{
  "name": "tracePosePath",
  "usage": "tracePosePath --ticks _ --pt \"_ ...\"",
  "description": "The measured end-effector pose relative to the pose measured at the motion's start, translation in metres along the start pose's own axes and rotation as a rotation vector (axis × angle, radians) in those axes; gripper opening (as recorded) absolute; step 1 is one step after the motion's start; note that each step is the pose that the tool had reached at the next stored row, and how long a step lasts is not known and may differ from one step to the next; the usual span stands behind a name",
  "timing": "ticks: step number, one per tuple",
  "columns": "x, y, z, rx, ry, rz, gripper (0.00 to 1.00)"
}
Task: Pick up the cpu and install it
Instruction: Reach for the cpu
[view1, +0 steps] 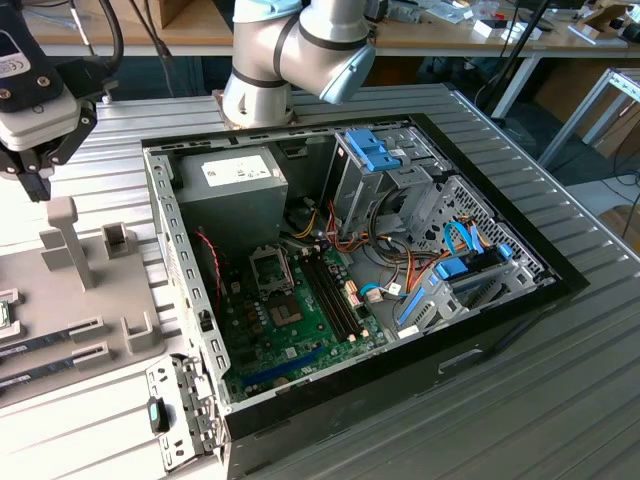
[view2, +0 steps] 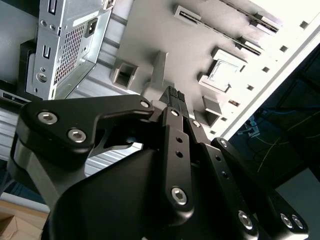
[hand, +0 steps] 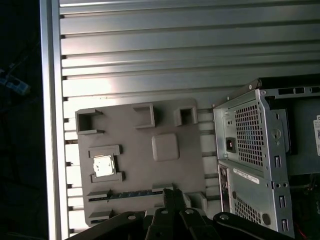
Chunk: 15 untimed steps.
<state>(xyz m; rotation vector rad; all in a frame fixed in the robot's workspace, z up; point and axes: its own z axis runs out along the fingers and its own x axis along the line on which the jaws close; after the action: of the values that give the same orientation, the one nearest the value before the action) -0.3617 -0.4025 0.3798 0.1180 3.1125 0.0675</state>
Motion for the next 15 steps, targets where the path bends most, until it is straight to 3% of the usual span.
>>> tracePosePath --ticks 5,15 --pt "0.0019 -0.0002 0.0008 0.0 0.0 0.0 0.11" --pt "0.0141 -0.0016 0.0048 0.0001 -0.0001 0.0 0.11"
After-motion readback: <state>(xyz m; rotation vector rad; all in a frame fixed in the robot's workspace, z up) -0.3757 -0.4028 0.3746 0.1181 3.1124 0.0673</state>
